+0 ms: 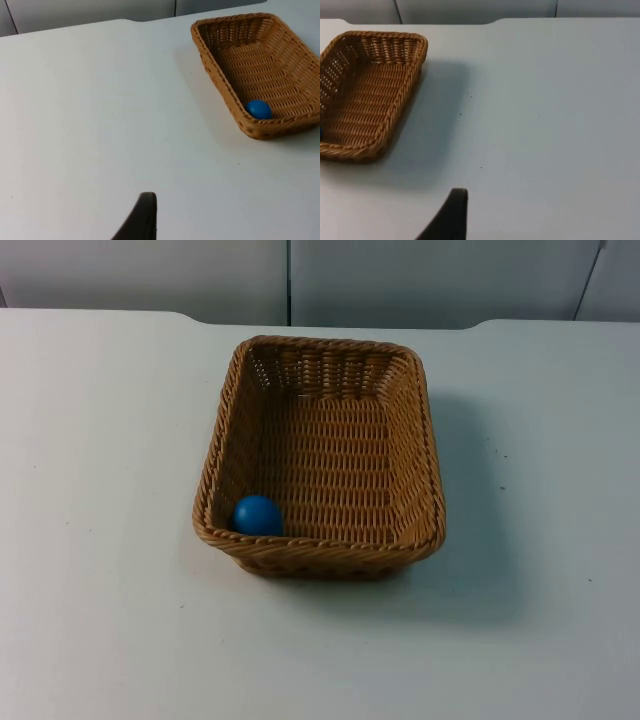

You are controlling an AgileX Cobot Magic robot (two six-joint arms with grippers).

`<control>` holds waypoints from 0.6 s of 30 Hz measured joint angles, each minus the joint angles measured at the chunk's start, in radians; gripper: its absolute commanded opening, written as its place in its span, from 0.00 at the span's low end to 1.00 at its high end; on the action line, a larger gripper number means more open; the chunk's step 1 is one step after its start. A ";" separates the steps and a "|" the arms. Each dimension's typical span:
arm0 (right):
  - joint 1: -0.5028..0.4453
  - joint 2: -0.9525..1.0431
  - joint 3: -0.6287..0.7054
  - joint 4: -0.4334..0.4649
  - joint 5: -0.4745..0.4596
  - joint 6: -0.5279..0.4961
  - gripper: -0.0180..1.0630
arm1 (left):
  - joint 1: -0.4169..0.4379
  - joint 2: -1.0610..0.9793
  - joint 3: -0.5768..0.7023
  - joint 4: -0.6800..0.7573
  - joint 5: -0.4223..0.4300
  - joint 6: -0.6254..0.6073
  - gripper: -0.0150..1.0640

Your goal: Pick up the basket with the left hand and place the ball into the basket with the right hand.

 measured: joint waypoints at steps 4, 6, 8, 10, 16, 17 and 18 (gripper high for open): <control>0.000 0.000 0.002 0.040 0.002 -0.052 0.95 | 0.000 -0.002 0.004 0.000 0.000 0.000 0.87; 0.000 0.000 0.002 0.047 0.002 -0.065 0.95 | 0.000 -0.002 0.006 0.000 0.000 0.000 0.87; 0.000 0.000 0.002 0.055 0.002 -0.077 0.95 | 0.000 -0.002 0.006 0.000 0.000 0.000 0.87; 0.000 0.000 0.002 0.059 0.002 -0.081 0.95 | 0.000 -0.002 0.006 0.000 0.000 0.000 0.87; 0.000 0.000 0.002 0.063 0.002 -0.083 0.95 | 0.000 -0.002 0.006 0.000 0.000 0.000 0.87; 0.000 0.000 0.002 0.063 0.002 -0.083 0.95 | 0.000 -0.002 0.006 0.000 0.000 0.000 0.87; 0.000 0.000 0.002 0.063 0.002 -0.083 0.95 | 0.000 -0.002 0.006 0.000 0.000 0.000 0.87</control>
